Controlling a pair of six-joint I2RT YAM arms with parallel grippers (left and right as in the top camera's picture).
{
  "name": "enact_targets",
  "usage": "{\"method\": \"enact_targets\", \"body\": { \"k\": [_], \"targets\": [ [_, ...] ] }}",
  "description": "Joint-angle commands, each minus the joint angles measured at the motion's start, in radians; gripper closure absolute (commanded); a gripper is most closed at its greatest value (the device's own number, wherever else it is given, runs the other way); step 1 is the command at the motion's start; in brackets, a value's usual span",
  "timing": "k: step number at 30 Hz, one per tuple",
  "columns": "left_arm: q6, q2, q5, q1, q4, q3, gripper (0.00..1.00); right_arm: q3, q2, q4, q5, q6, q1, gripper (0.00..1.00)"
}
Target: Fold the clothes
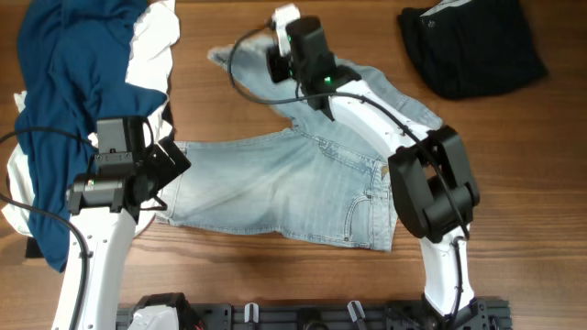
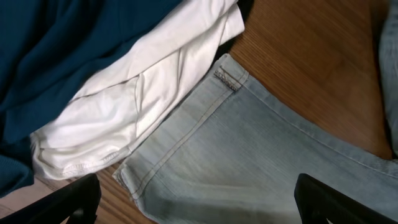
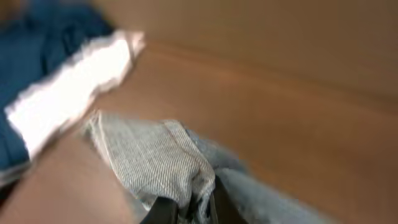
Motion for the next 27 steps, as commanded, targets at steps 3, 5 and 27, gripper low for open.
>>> {"method": "enact_targets", "body": {
  "k": [3, 5, 27],
  "targets": [
    [0.013, 0.0, -0.013, 0.006, 0.029, 0.003, 0.0, 0.013, 0.079, 0.216, 0.022, 0.006, -0.048, 0.12],
    [0.013, 0.0, -0.013, 0.006, 0.038, 0.003, 0.0, 0.013, 0.104, 0.276, 0.024, 0.033, -0.067, 0.0],
    [0.148, 0.085, 0.082, 0.006, 0.177, 0.003, 0.0, -0.249, -0.227, -1.148, -0.074, 0.322, -0.192, 0.01]
  ]
}}
